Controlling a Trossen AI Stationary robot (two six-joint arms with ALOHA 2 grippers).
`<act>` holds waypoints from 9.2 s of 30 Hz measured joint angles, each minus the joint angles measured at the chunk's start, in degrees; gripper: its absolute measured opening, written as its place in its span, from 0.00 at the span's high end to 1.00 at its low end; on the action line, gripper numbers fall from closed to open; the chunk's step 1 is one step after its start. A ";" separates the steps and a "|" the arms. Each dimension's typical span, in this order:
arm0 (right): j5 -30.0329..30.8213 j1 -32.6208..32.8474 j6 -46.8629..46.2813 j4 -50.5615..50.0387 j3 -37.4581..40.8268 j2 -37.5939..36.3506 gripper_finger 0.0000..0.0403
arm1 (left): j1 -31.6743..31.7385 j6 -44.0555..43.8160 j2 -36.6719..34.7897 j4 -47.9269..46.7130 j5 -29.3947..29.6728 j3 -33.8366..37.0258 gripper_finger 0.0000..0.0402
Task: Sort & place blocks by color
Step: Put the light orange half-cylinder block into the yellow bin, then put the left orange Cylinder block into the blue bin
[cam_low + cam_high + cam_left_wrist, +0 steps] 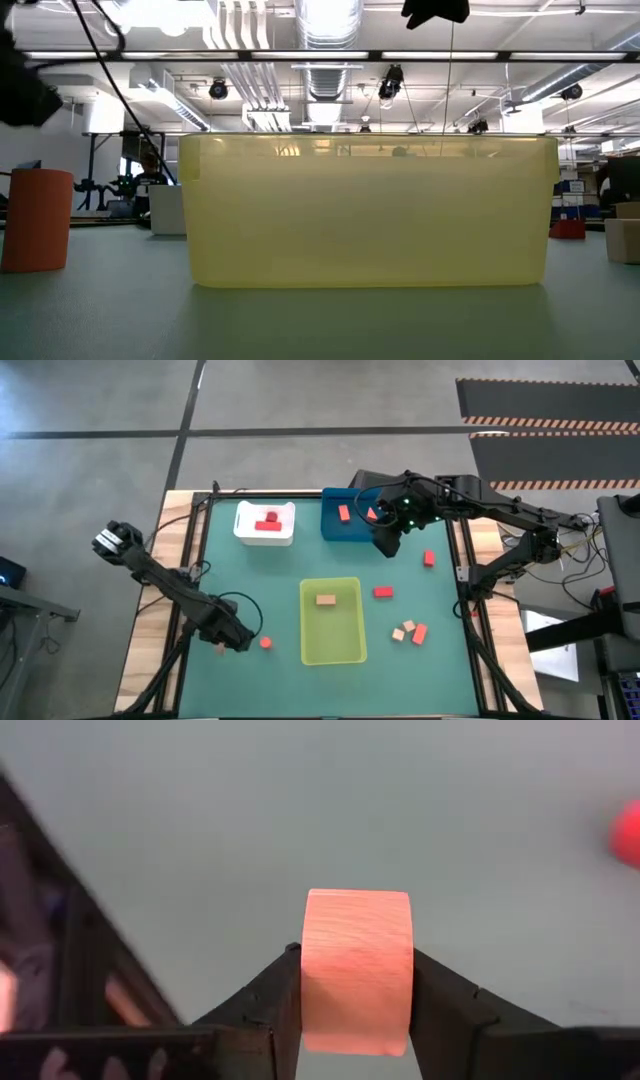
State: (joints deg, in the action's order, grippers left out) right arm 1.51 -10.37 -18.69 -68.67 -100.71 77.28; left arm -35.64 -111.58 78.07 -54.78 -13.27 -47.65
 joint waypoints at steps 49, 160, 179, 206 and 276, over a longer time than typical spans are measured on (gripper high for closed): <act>-17.75 4.58 8.35 59.62 -0.17 10.77 0.42 | 26.35 108.79 -18.77 51.31 35.53 -24.26 0.70; -17.12 17.87 -19.62 -4.82 -0.28 19.75 0.70 | 28.44 104.49 -31.01 50.83 33.88 -14.85 0.56; -12.77 16.64 -13.40 9.79 -0.28 35.83 0.69 | 28.44 104.44 -32.05 50.85 35.11 -14.62 0.56; -11.23 16.72 -11.04 12.01 -0.28 37.94 0.68 | 28.44 103.14 -31.67 50.69 34.55 -14.19 0.56; 11.09 16.48 -3.63 14.96 -0.07 16.59 0.57 | -1.11 76.45 1.31 16.83 23.33 -5.45 0.56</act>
State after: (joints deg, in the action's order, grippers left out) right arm 12.60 6.11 -22.32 -53.71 -100.77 93.86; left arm -36.75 -35.13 79.38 -37.95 10.07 -53.10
